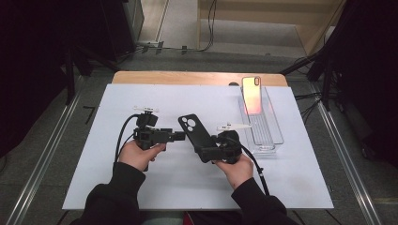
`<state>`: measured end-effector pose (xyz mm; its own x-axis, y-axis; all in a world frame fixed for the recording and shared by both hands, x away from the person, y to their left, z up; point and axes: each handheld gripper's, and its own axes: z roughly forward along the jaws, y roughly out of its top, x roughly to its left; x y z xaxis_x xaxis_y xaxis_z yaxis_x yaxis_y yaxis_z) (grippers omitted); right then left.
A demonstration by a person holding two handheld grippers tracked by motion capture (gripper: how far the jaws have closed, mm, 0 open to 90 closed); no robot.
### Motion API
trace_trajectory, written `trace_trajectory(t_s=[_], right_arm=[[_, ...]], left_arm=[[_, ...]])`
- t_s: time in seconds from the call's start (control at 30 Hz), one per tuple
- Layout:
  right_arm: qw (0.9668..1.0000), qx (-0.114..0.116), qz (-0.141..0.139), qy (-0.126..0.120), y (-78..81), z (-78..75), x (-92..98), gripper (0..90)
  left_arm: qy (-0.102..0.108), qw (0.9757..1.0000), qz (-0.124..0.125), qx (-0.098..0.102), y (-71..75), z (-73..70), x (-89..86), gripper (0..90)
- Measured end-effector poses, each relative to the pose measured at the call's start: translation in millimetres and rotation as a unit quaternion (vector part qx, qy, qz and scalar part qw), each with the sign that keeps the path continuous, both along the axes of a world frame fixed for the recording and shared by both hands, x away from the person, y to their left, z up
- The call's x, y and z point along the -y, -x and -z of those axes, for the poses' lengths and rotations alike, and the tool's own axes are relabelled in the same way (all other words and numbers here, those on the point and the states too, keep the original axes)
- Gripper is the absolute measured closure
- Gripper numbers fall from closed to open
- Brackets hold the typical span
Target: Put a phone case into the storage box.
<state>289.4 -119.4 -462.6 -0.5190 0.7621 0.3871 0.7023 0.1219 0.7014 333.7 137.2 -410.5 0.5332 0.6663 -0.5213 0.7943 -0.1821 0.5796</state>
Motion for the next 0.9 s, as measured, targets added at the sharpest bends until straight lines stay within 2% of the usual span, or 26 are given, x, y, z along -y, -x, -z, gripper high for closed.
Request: trace_trajectory(t_s=[0.3,0.4,0.53,0.6,0.7,0.77,0.83,0.9], right_arm=[[0.9999,0.008,-0.001,-0.014,0.9,-3.6,-11.2,13.5],[0.9998,0.017,-0.005,-0.009,3.0,-4.1,-14.5,13.5],[0.9996,0.023,-0.002,-0.013,4.6,-4.5,-17.1,13.5],[0.9996,0.024,-0.002,-0.017,5.2,-5.0,-18.3,13.5],[0.9992,0.031,0.0,-0.025,5.9,-5.0,-19.7,13.5],[0.9989,0.04,-0.005,-0.025,7.3,-5.3,-21.7,13.5],[0.9986,0.043,-0.008,-0.032,8.1,-4.4,-23.8,13.3],[0.9985,0.043,-0.009,-0.032,8.1,-4.1,-24.0,13.2]], left_arm=[[0.007,0.9998,-0.016,-0.01,-8.2,1.1,8.8,28.2],[0.01,0.9996,-0.023,-0.013,-10.1,1.6,11.2,30.7],[-0.001,0.9995,-0.032,-0.007,-11.5,3.4,14.5,32.8],[-0.001,0.9993,-0.037,-0.005,-11.9,4.1,14.2,37.0],[0.016,0.9989,-0.042,-0.016,-13.2,5.6,12.2,42.8],[0.024,0.9985,-0.047,-0.015,-13.0,5.8,11.1,50.4],[0.042,0.9977,-0.049,-0.021,-13.1,6.2,9.9,62.9],[0.063,0.9965,-0.045,-0.031,-13.0,6.5,7.9,65.7]])
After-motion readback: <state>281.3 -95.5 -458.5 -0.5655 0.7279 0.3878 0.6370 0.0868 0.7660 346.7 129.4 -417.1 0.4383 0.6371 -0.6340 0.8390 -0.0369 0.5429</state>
